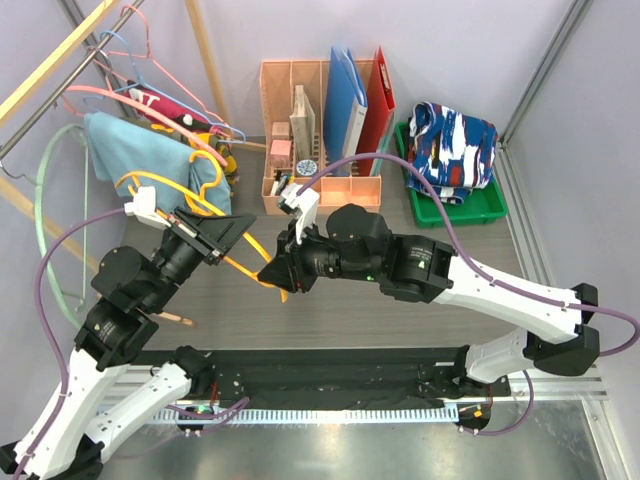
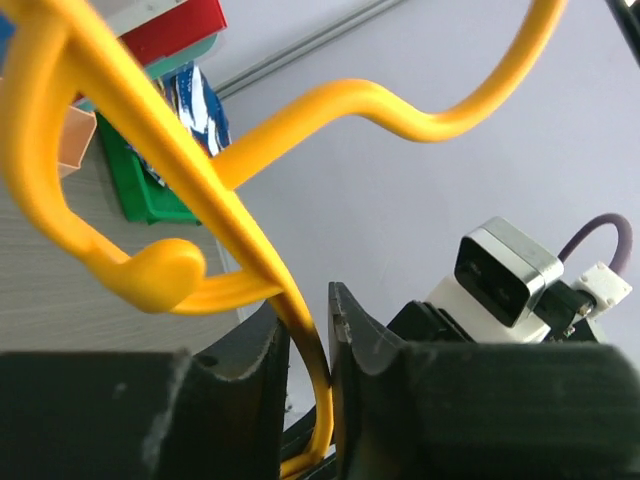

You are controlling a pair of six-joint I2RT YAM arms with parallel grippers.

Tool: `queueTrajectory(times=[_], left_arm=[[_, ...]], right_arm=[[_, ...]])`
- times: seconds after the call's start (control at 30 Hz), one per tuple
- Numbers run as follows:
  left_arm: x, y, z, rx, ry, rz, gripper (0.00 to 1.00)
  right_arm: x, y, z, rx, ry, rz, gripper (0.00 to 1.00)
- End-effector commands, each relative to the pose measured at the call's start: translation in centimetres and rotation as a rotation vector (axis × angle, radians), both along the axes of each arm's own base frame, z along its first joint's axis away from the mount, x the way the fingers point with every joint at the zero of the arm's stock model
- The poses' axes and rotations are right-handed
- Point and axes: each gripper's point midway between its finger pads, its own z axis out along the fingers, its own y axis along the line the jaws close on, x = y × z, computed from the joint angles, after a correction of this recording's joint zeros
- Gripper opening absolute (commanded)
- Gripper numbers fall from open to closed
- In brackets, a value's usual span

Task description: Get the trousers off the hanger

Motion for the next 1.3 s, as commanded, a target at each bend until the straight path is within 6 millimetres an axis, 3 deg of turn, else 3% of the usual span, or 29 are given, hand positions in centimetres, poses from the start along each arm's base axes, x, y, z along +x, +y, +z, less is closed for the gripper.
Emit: queueTrajectory(times=[0.0,0.17,0.2,0.27,0.3,0.4,0.6,0.63,0.93,1.13,1.27], left_arm=[[0.7,1.4,0.1,-0.031,0.011,0.085,0.13],[1.3,2.4,1.9,-0.037,-0.019,0.15,0.0],[1.4,2.5,2.5,-0.035,-0.03,0.16,0.0],[1.9,2.8,3.0,-0.015,-0.035,0.192,0.01],[2.0,3.7,4.1,-0.022,-0.053,0.236,0.01],[2.9,5.5,4.8,-0.049,-0.056,0.343,0.0],[4.6,7.4,4.8,-0.075,-0.036,0.488,0.01],[5.0,7.7,4.8,-0.072,-0.036,0.513,0.01],[7.4,7.4,6.4,-0.011,-0.086,0.583,0.01],[8.4,9.7,6.2,0.033,-0.048,0.727,0.0],[9.3,11.6,5.3,0.06,-0.012,0.843,0.01]], right_arm=[[0.6,0.4,3.4,0.051,-0.094,-0.052,0.01],[1.4,1.5,5.3,0.069,-0.148,-0.07,0.01],[1.5,1.5,6.6,0.092,-0.164,-0.074,0.01],[2.0,2.1,7.0,0.086,-0.196,-0.074,0.01],[2.1,2.1,8.3,0.107,-0.212,-0.081,0.01],[2.9,3.0,9.5,0.108,-0.251,-0.097,0.01],[4.7,4.7,10.2,0.065,-0.315,-0.135,0.01],[5.1,5.4,9.6,0.047,-0.322,-0.139,0.01],[7.2,7.1,11.6,0.05,-0.445,-0.165,0.01],[10.2,7.9,11.9,0.081,-0.444,-0.172,0.01],[10.9,8.9,12.2,0.123,-0.445,-0.123,0.01]])
